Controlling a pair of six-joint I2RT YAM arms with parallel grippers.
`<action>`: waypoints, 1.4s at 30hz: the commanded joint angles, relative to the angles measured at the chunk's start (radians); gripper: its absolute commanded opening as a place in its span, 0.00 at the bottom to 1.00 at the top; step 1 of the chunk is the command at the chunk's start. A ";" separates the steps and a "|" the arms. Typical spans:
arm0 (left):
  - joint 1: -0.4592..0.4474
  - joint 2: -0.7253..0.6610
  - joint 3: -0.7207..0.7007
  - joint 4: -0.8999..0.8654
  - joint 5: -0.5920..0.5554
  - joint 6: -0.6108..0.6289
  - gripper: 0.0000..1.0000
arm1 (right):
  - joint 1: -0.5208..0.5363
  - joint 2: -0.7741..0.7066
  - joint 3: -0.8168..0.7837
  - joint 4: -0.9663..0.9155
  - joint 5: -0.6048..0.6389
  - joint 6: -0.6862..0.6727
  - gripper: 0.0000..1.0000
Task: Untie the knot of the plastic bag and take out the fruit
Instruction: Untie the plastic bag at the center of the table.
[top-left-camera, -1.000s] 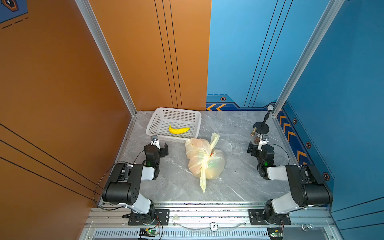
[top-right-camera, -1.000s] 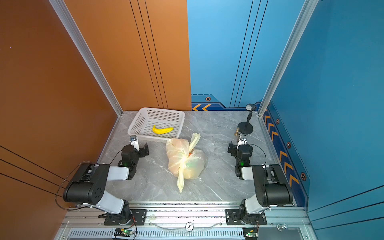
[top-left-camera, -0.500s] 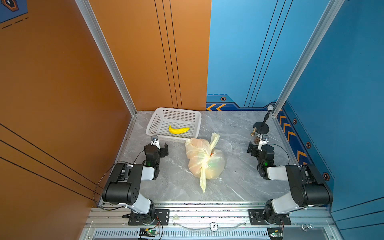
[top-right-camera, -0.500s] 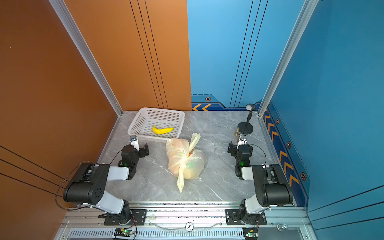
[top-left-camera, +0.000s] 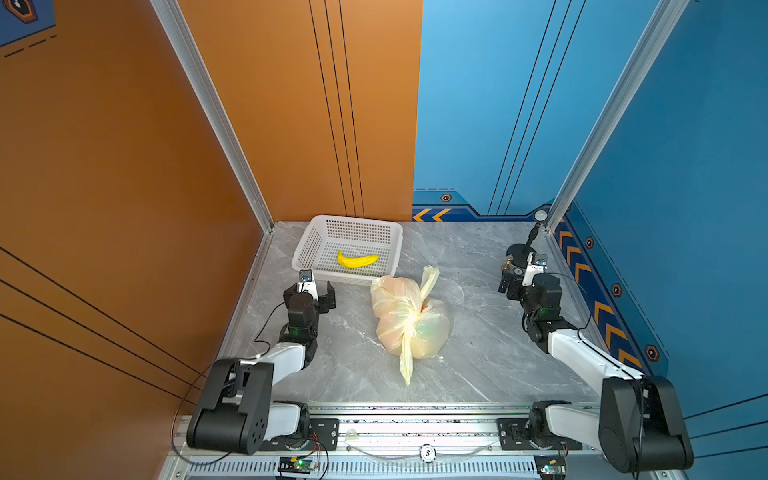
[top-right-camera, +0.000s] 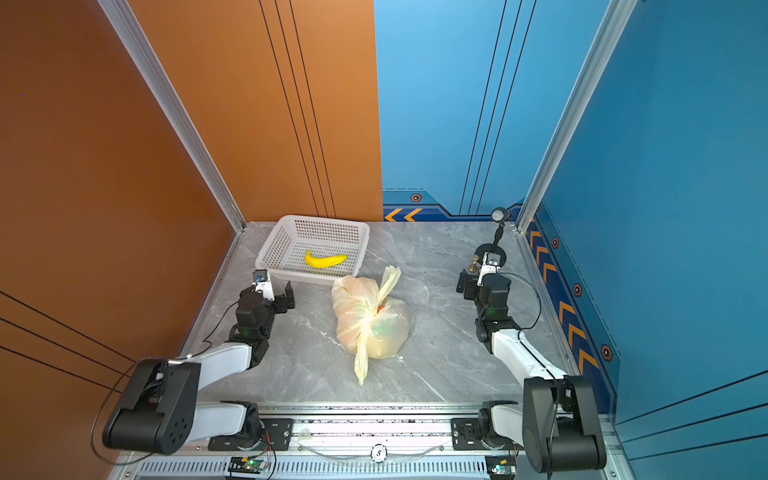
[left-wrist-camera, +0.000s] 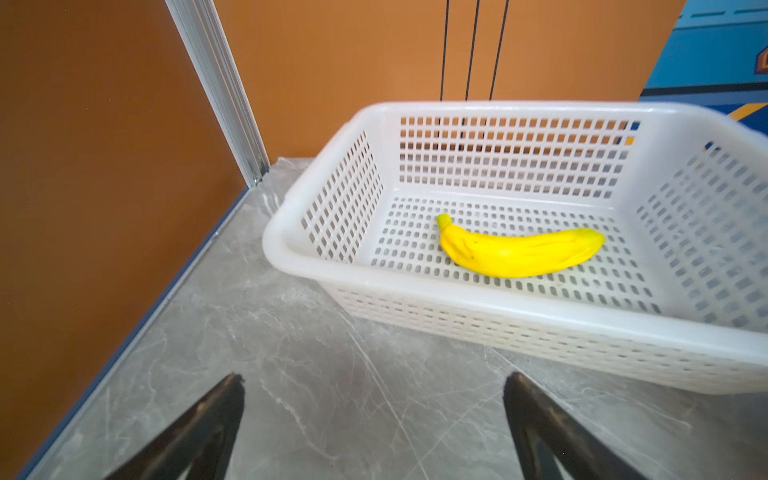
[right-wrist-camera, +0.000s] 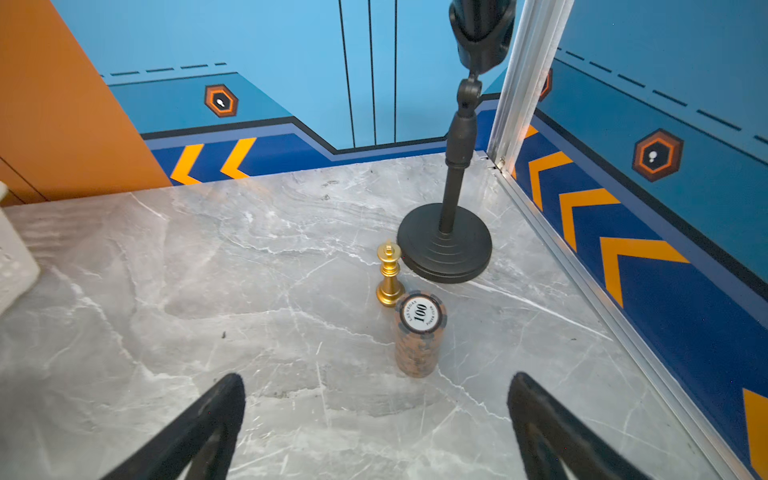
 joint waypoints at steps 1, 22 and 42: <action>-0.035 -0.126 0.081 -0.278 -0.023 -0.075 0.98 | 0.043 -0.071 0.104 -0.310 -0.093 0.105 0.98; -0.581 0.027 0.733 -1.259 0.348 -0.247 0.67 | 0.610 0.004 0.405 -0.841 -0.389 0.223 0.88; -0.615 0.213 0.741 -1.187 0.433 -0.322 0.36 | 0.745 0.219 0.372 -0.689 -0.360 0.238 0.46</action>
